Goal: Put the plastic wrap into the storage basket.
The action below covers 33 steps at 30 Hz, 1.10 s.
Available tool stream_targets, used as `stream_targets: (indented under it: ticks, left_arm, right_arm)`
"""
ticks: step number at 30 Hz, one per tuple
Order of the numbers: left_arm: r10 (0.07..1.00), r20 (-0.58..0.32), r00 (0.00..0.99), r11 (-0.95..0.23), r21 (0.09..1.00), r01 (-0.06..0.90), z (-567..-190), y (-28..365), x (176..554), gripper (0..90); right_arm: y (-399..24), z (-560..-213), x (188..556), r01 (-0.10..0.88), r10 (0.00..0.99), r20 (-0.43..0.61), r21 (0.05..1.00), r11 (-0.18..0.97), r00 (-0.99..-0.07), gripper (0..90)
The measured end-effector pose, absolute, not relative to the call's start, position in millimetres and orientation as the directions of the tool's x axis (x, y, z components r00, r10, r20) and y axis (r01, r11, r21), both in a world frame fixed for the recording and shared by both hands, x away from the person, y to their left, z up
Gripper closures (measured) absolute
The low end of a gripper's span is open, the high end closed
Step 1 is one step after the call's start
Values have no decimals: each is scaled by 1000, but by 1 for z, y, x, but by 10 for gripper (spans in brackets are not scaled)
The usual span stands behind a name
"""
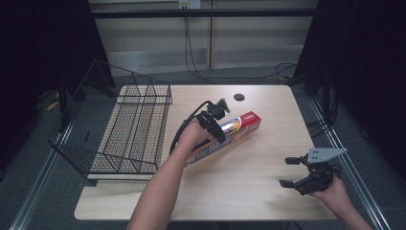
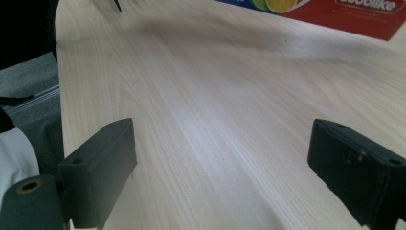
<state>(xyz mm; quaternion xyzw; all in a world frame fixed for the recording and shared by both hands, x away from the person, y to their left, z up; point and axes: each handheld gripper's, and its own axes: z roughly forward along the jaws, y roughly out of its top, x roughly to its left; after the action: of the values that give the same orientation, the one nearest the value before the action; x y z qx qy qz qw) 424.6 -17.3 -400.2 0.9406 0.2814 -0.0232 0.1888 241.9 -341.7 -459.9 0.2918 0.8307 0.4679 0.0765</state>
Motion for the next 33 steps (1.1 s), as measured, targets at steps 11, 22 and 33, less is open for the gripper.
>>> stream_targets:
  ticks: [11, 22, 33]
  left_arm:
    - [562, -129, 817, -749, 339, 569, -376, 6, 429, 441]
    - [600, -123, 791, -716, 359, 599, -358, 21, 429, 440]
    - [635, -127, 762, -683, 368, 631, -344, 35, 430, 440]
  right_arm:
    - [-340, -460, 242, 408, 552, 144, 824, 393, -822, 91]
    - [-339, -460, 243, 405, 549, 141, 824, 396, -824, 79]
    - [-338, -460, 243, 405, 552, 140, 825, 394, -822, 63]
